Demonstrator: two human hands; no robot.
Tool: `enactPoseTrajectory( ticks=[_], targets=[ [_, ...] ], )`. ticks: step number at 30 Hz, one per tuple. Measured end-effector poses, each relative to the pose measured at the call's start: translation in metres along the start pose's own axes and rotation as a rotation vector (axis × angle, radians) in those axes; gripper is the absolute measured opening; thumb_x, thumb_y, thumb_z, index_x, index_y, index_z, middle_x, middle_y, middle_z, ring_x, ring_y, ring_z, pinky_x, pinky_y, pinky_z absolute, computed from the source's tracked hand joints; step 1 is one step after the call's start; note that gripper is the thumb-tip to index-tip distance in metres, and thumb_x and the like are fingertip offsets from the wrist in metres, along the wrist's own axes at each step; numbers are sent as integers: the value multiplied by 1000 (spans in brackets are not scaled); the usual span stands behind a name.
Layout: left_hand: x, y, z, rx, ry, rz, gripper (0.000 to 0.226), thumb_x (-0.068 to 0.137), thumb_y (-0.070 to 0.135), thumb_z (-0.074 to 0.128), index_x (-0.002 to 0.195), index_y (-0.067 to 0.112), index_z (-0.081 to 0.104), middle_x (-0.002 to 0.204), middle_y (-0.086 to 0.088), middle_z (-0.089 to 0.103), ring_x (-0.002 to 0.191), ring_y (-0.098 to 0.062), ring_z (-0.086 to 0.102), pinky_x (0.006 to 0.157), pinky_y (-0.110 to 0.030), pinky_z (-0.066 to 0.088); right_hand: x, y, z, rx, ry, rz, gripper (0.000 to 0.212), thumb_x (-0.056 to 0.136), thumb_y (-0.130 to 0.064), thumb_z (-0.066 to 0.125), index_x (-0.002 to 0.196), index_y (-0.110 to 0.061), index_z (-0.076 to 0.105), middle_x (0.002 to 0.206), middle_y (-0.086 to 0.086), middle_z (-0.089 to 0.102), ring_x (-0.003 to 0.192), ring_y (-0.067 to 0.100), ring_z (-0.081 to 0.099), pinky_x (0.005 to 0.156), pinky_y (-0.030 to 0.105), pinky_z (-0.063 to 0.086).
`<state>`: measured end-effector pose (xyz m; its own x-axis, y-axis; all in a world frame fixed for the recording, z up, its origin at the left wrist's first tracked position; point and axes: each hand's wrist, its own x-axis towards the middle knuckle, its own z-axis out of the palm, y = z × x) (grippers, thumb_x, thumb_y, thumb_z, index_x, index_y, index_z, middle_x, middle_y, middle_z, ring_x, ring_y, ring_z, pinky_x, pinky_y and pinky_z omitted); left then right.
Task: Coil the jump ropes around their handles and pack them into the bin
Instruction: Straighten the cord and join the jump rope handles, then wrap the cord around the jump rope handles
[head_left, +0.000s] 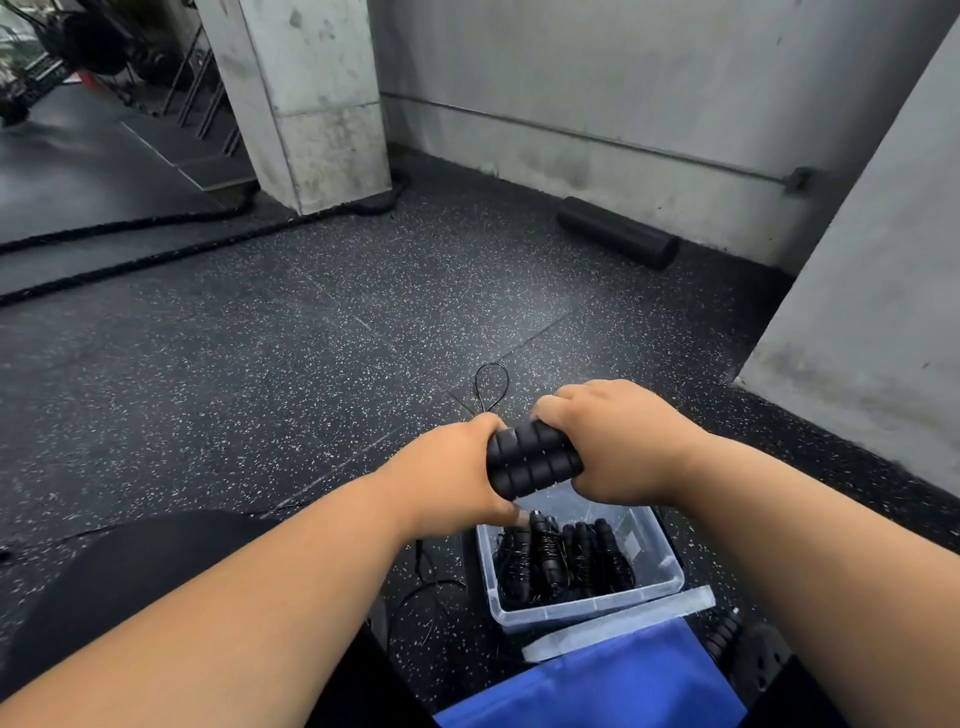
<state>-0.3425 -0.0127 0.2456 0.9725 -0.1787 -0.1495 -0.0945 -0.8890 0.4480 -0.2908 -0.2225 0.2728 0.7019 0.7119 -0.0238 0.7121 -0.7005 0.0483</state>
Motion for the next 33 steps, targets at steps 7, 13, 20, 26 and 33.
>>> enactPoseTrajectory(
  ticks=[7,13,20,26,33],
  targets=[
    [13,2,11,-59,152,-20,36,73,34,75,98,29,50,86,7,65,75,-16,64,62,-33,49,3,7,1,184,129,98,68,69,-34,69,134,-37,49,116,-10,55,106,16,57,95,31,48],
    [16,11,-6,-1188,131,-97,23,94,12,75,103,17,54,77,2,57,53,-9,52,67,-37,56,6,-19,11,1195,19,325,96,87,-20,79,159,-41,20,143,-10,51,120,6,58,98,32,55],
    [8,15,-24,-1431,-64,-187,22,93,27,74,107,18,60,88,1,65,50,-4,38,73,-40,62,14,-63,58,1672,-343,208,16,97,-6,66,104,-20,70,77,1,61,75,19,60,91,43,56],
    [-3,-22,-50,-937,-194,-153,42,88,37,80,113,16,53,85,2,59,54,-6,43,61,-30,57,9,-3,42,1123,-124,396,30,85,-30,79,68,-24,55,62,-4,48,57,13,43,64,31,36],
    [3,-36,-25,-323,-115,-217,75,65,56,95,118,30,49,100,-1,71,69,-22,74,58,-41,64,6,-8,-3,692,53,239,32,82,-30,79,66,-16,55,54,-17,52,49,4,41,50,25,36]
  ],
)
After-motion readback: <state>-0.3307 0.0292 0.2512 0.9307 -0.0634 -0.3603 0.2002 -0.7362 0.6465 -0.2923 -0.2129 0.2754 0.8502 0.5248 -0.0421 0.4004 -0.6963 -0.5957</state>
